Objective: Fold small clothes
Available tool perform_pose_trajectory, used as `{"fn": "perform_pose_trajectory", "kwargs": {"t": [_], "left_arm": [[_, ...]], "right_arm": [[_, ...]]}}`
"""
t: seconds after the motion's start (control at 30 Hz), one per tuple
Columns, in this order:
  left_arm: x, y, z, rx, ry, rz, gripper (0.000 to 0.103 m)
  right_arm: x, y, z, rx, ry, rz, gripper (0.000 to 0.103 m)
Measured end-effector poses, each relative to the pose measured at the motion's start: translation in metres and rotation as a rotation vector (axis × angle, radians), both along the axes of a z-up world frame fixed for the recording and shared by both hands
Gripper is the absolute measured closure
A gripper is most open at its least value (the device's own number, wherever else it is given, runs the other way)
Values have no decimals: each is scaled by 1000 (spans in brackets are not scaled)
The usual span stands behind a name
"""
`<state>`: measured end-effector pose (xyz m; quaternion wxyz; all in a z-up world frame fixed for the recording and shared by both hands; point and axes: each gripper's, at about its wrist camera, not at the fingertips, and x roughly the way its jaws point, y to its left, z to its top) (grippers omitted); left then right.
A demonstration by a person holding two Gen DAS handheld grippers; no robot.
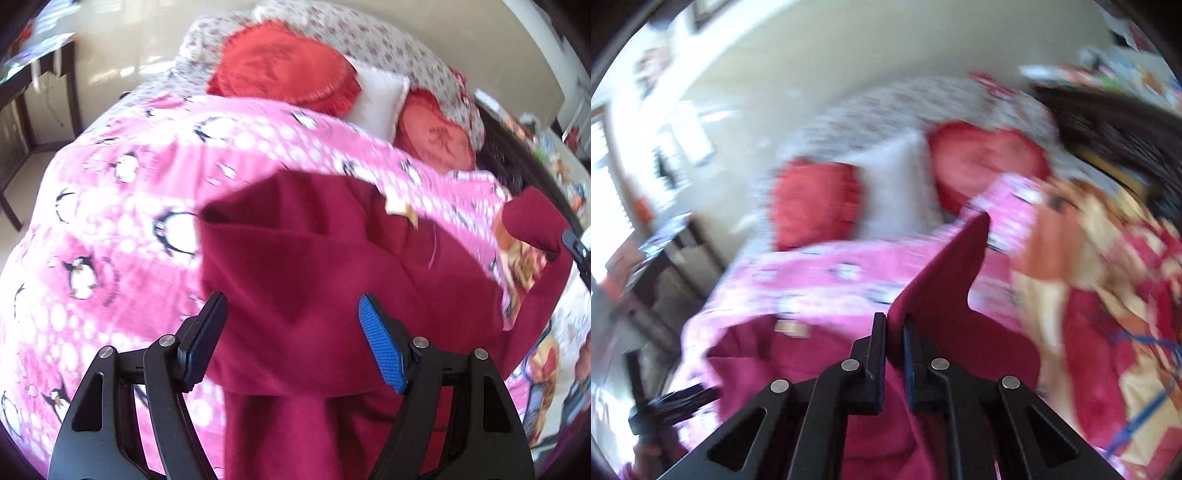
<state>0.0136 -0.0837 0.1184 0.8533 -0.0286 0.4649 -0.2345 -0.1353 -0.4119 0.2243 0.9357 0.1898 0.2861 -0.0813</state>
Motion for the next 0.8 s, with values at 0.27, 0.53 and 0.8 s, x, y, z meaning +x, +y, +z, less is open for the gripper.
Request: {"fn": "perform_pose_trajectory", "kwargs": {"t": [0.27, 0.53, 0.8], "left_arm": [[16, 33, -7, -75, 69, 89, 29], [19, 7, -18, -51, 53, 28, 29], [40, -41, -36, -33, 48, 26, 29]], "right_arm": [[67, 143, -71, 5, 170, 400, 95], [46, 121, -92, 64, 246, 310, 57], [4, 68, -76, 45, 224, 143, 56]]}}
